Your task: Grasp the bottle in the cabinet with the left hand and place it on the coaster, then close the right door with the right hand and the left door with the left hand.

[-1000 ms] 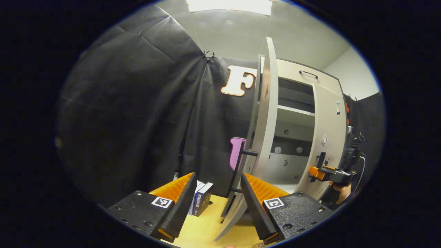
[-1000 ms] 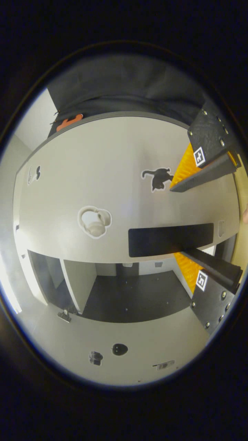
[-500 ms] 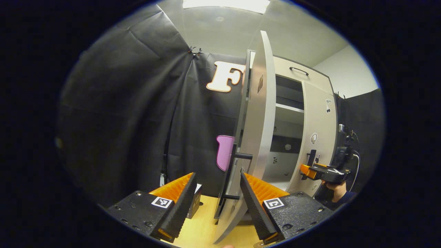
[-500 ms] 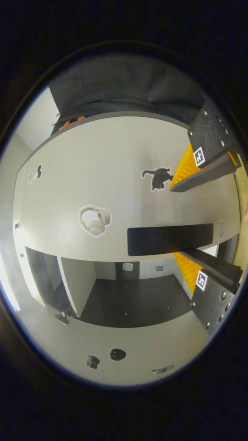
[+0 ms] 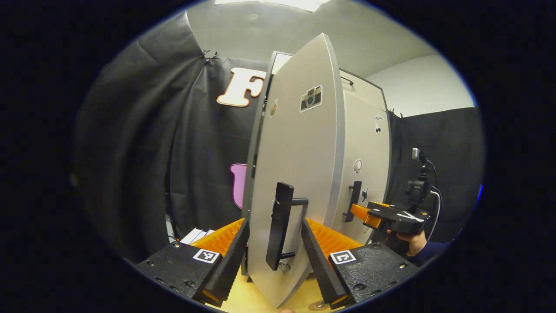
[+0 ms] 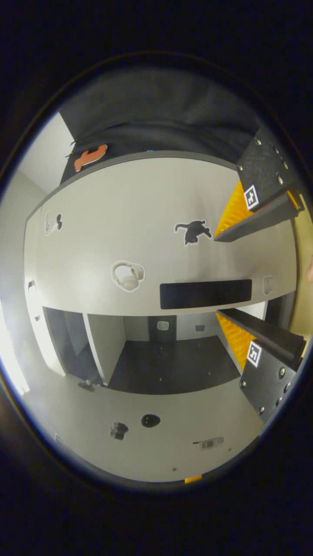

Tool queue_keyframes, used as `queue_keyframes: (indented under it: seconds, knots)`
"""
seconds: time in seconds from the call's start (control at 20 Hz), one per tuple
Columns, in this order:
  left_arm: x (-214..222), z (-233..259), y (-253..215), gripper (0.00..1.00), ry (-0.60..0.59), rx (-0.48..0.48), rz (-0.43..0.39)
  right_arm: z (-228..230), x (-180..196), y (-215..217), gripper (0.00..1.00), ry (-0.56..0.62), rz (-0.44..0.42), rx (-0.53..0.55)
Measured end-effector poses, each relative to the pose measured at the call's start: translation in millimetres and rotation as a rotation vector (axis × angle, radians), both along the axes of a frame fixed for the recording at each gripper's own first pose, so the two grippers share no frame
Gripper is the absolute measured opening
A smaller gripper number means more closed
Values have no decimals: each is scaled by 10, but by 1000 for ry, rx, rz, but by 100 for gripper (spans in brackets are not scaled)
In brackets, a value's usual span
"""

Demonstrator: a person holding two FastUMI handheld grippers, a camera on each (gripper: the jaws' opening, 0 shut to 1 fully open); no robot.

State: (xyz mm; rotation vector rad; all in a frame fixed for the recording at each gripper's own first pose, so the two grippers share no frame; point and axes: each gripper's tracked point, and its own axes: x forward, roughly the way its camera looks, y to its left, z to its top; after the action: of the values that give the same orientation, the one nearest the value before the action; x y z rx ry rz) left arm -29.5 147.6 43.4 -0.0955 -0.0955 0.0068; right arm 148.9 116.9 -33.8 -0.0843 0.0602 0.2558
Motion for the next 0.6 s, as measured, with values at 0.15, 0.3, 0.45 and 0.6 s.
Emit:
queue_keyframes:
  seconds: [0.15, 0.3, 0.45, 0.6]
  knots:
    - [150, -10, -78, 78, 0, -2, -6, 33, -135, -160, 90, -7, 4, -37]
    - [280, -26, -209, 78, -5, -42, -51, 25, -210, -358, 94, -4, -14, -65]
    - [404, -15, -369, 78, -3, -58, -88, 32, -268, -539, 91, 6, -33, -69]
    - [571, -41, -590, 78, -3, -49, -151, 58, -317, -742, 94, 5, -65, -73]
